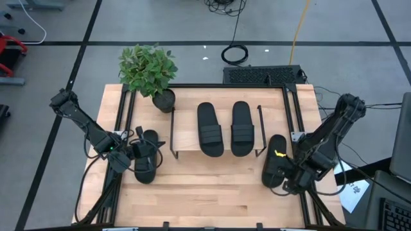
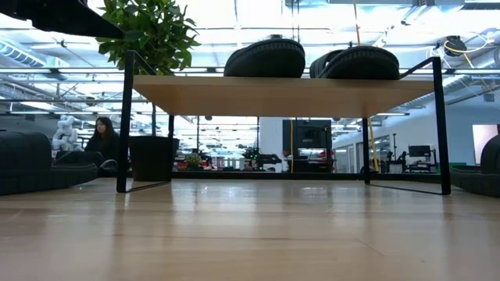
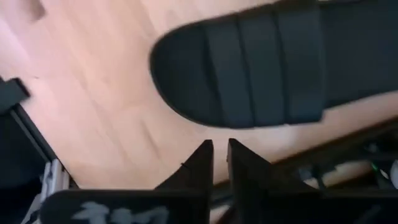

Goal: Pick and place slides into the shelf
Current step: Put the left black slide under the shelf

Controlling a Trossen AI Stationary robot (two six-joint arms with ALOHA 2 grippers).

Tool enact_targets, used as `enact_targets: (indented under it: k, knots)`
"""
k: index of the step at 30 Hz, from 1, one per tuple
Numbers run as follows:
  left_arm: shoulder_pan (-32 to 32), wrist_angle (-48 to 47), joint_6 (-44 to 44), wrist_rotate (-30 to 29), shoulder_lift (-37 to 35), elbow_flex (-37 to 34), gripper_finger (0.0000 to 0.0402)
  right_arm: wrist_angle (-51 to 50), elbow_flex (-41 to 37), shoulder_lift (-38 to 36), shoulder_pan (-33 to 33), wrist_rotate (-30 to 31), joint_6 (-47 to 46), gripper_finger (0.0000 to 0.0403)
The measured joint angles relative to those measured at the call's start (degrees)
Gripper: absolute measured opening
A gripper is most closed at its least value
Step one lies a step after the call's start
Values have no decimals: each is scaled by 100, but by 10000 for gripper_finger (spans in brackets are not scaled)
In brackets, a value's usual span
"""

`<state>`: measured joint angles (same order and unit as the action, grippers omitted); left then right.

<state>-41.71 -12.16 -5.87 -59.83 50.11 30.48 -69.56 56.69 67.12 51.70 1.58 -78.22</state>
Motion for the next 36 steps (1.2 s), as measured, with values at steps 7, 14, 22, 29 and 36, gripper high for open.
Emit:
enact_targets:
  k: [7,14,22,29,36]
  knots:
    - [0,-59,39,-1,2,0,2,1209,0,392,-109,27,588,2]
    - [0,-268,-26,-1,1,0,14,1773,0,462,-113,472,1631,3]
    - [2,-313,-30,175,1,0,5,2084,-183,456,-111,1129,2323,4]
    - [2,-577,-229,183,2,0,19,3234,-578,739,-382,1940,2199,1]
    - [2,-763,-332,151,2,0,5,577,1195,2416,-358,2247,2714,0]
